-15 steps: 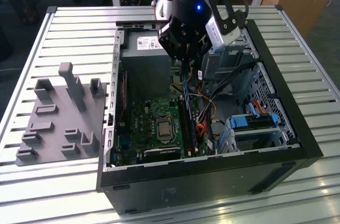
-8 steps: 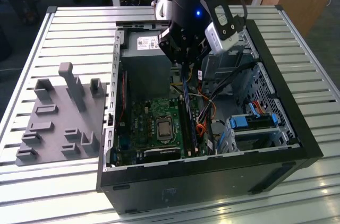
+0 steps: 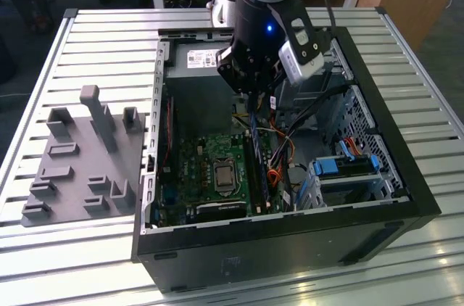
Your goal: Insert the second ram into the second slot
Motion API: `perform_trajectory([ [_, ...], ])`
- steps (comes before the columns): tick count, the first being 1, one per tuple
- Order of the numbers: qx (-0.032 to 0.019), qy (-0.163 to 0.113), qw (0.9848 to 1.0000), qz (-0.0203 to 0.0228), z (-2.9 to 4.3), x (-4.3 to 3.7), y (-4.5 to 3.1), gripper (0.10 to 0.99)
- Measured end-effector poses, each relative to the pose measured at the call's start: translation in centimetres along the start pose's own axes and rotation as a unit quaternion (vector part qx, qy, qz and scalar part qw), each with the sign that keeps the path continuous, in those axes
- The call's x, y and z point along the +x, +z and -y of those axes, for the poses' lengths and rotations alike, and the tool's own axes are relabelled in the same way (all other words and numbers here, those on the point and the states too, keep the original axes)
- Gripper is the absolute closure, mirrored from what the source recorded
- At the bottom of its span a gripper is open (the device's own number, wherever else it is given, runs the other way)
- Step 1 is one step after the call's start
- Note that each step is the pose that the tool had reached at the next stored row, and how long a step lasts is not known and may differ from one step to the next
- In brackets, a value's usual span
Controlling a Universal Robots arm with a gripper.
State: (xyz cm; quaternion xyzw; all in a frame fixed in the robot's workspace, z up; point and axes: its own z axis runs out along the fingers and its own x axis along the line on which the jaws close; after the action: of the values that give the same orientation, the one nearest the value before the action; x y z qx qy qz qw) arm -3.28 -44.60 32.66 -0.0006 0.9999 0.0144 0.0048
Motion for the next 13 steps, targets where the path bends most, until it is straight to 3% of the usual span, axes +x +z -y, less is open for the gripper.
perform_trajectory([
  [13, 0.0, 0.0, 1.0, 0.0, 0.28, -0.03, 1.08, 0.953],
])
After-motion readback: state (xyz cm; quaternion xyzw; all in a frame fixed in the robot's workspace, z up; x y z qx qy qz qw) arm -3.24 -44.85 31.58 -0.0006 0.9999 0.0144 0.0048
